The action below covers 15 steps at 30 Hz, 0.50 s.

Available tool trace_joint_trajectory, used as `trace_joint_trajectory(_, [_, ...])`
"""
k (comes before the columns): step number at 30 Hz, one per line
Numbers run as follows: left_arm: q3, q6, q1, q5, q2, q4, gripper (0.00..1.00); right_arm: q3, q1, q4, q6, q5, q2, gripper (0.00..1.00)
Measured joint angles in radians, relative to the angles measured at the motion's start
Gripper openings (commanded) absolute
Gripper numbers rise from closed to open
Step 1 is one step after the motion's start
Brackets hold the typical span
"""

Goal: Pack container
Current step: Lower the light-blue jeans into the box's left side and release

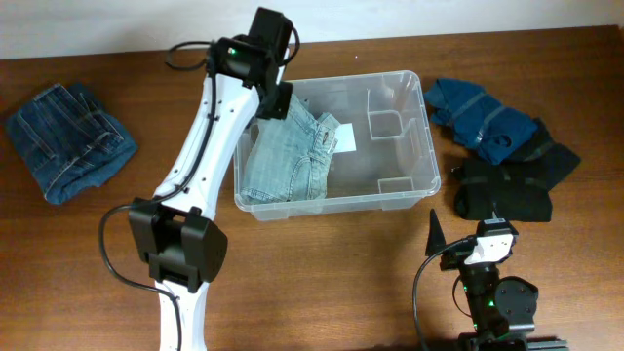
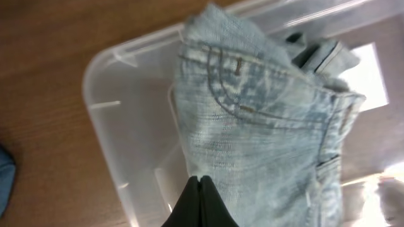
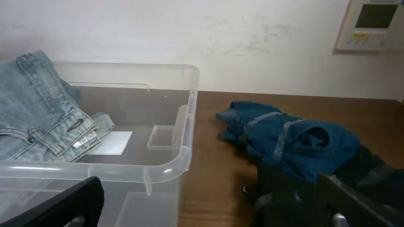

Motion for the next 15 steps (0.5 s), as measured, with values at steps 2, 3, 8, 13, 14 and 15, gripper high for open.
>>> trace_joint_trajectory(2, [-0.043,0.010,0.000,-0.002,0.000,0.023,0.01,0.000,0.000,0.000,0.000,0.000,0.000,0.99])
trace_joint_trajectory(3, [-0.065,0.014,0.000,-0.003,0.000,0.037,0.01,0.000,0.000,0.000,0.000,0.000,0.000,0.98])
trace_joint_trajectory(8, [-0.161,0.025,0.000,-0.010,0.000,0.119,0.01,0.000,0.000,0.000,0.000,0.000,0.000,0.98])
trace_joint_trajectory(13, [-0.188,0.031,0.000,-0.029,0.030,0.148,0.01,0.000,0.000,0.000,0.000,0.000,0.000,0.98])
trace_joint_trajectory(14, [-0.188,0.032,0.000,-0.039,0.043,0.149,0.01,0.000,0.000,0.000,0.000,0.000,0.000,0.99])
trace_joint_trajectory(15, [-0.189,0.032,0.000,-0.049,0.055,0.150,0.01,0.000,0.000,0.000,0.000,0.000,0.000,0.98])
